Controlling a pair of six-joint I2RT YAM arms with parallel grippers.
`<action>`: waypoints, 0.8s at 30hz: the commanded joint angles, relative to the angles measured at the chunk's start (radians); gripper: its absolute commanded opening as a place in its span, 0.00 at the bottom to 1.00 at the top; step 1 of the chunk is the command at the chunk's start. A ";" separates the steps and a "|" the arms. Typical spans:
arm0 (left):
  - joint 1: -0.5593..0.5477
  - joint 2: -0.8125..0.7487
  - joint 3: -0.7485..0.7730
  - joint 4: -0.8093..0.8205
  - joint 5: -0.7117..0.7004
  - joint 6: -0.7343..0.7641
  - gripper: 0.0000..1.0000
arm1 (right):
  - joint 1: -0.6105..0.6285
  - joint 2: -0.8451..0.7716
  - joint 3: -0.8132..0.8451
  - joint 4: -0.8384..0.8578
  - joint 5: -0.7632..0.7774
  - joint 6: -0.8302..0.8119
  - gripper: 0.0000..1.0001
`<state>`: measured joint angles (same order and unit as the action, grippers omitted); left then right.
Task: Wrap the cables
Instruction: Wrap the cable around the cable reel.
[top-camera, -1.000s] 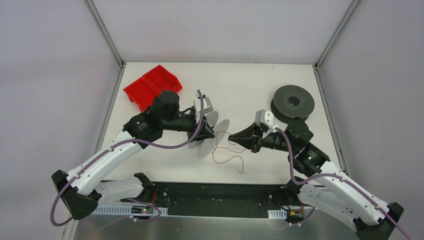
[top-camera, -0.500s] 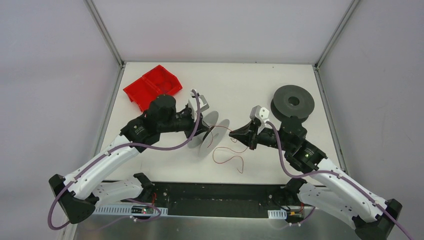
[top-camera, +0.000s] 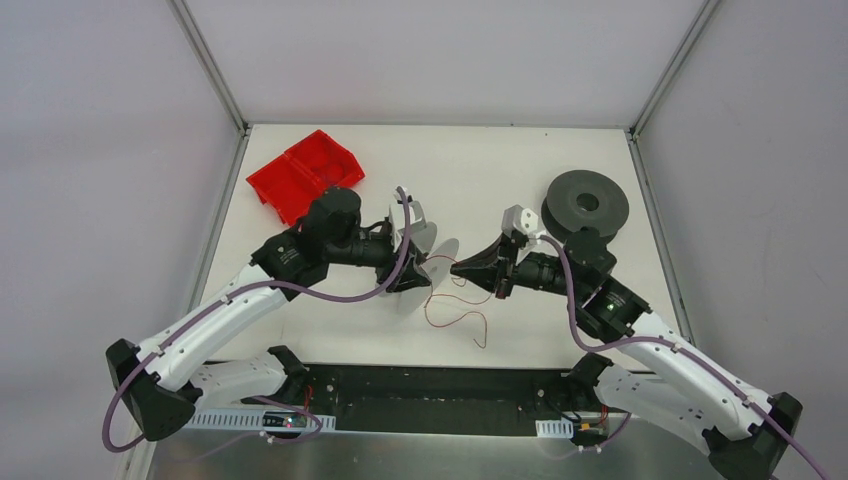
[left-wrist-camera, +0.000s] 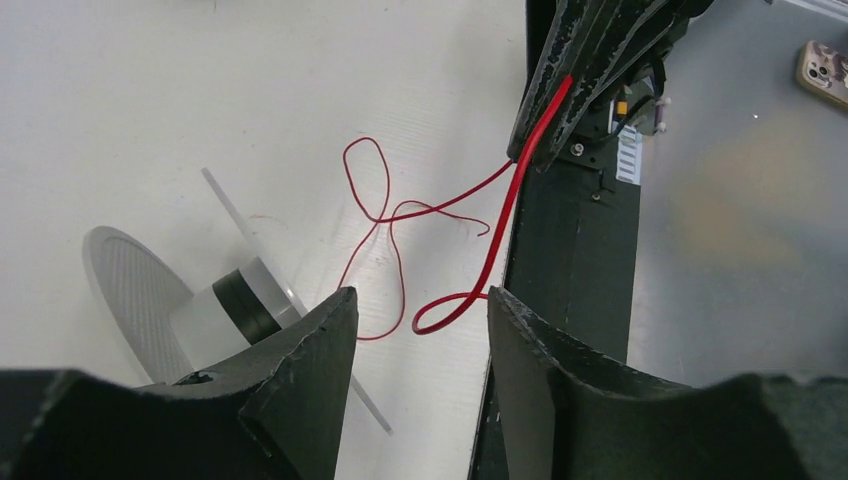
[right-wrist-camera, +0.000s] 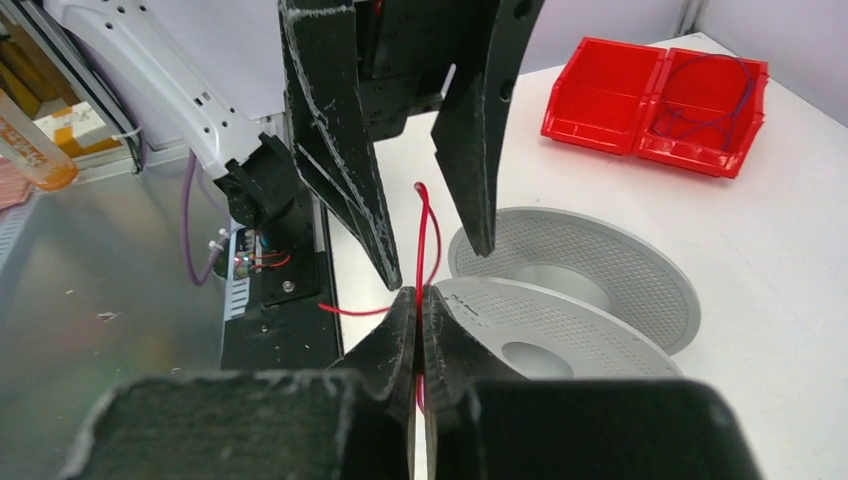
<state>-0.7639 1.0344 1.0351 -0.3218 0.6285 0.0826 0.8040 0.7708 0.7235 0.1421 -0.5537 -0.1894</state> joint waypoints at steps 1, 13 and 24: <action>0.008 0.012 0.030 0.061 0.067 0.022 0.49 | 0.004 0.011 0.011 0.109 -0.057 0.060 0.00; 0.008 -0.048 0.010 0.062 -0.228 -0.019 0.00 | 0.003 -0.002 -0.114 0.112 0.188 0.043 0.33; 0.008 -0.054 0.060 0.061 -0.206 -0.047 0.00 | 0.004 0.108 -0.213 0.426 0.189 0.060 0.55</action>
<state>-0.7639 0.9970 1.0416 -0.2939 0.4248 0.0601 0.8040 0.8463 0.5262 0.3393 -0.3985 -0.1375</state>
